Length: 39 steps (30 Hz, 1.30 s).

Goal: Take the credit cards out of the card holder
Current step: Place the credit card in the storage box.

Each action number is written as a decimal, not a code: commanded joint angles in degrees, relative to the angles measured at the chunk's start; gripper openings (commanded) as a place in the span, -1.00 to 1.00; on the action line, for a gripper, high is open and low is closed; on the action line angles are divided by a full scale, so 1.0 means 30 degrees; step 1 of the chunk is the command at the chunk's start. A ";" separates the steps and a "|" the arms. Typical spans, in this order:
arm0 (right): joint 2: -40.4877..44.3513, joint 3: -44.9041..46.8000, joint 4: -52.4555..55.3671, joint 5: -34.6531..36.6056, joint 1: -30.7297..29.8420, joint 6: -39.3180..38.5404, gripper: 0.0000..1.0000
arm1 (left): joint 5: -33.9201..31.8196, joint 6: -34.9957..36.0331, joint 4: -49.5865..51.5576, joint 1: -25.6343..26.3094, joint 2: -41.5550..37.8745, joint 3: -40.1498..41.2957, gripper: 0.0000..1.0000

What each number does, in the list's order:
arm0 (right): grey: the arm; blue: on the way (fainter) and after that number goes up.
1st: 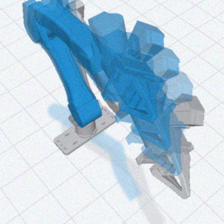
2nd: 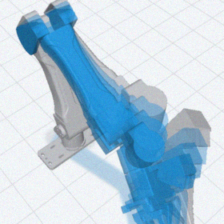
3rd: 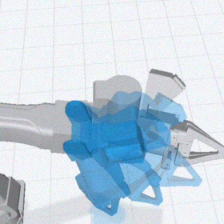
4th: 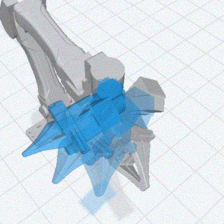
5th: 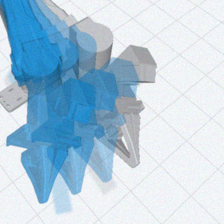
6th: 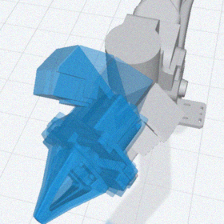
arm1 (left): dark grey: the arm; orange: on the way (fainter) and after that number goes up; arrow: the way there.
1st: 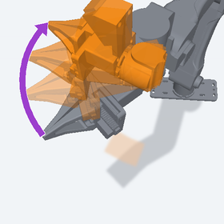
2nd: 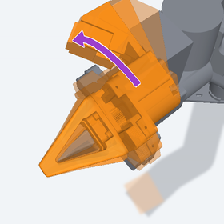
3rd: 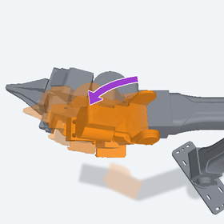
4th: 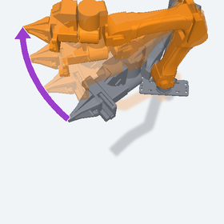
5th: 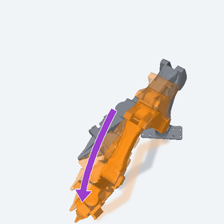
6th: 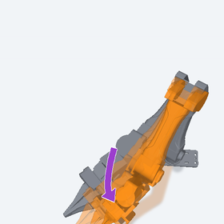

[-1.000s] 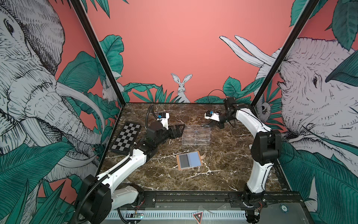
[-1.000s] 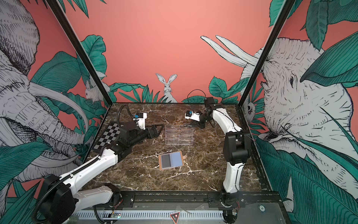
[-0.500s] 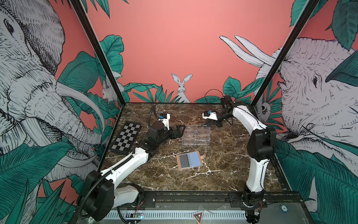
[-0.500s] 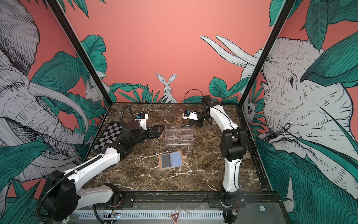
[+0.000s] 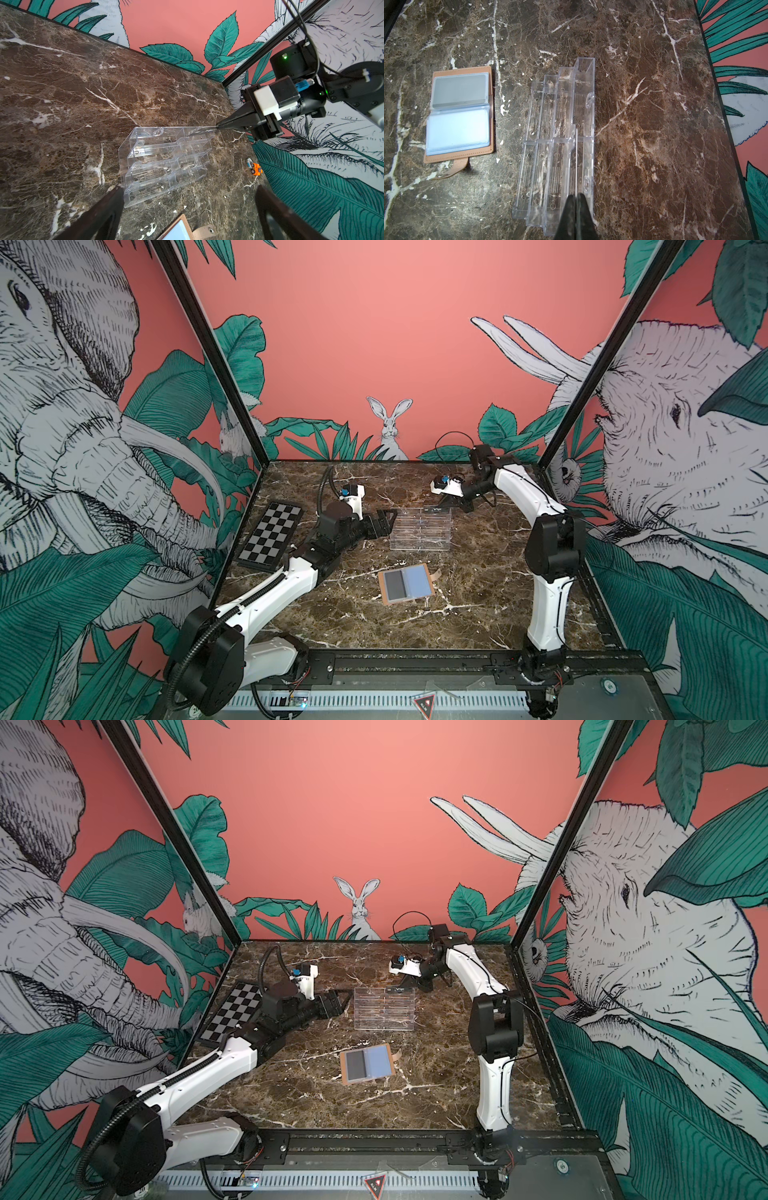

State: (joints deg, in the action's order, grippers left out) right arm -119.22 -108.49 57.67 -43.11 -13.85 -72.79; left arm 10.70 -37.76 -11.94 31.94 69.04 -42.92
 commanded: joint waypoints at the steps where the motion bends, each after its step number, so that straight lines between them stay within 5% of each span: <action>1: -0.0425 -0.0396 0.0318 -0.0364 -0.0055 0.0400 -1.00 | 0.0048 -0.0114 -0.0274 0.0016 -0.0642 0.0272 0.98; 17: -0.1421 -0.1456 0.0959 -0.0454 -0.0047 0.1233 -1.00 | 0.0445 -0.0302 -0.0310 0.0027 -0.0731 0.0353 0.98; 23: -0.1409 -0.1828 0.0015 -0.0223 -0.0085 0.2746 -0.43 | 0.0411 -0.0387 -0.0296 0.0009 -0.0950 0.0508 0.98; 33: -0.0211 -0.2586 -0.1906 0.0517 -0.0116 0.4854 -0.18 | -0.0089 -0.0143 0.1106 0.0016 -0.2041 0.0511 0.98; 39: 0.5043 0.4090 -1.1238 0.1731 -0.0102 1.0364 0.10 | 0.0293 -0.2511 0.1415 0.0018 -0.3734 0.2693 0.98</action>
State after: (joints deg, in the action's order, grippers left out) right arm -112.22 -101.34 39.75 -40.12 -13.89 -52.38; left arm 11.11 -41.23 -9.65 31.94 60.31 -38.09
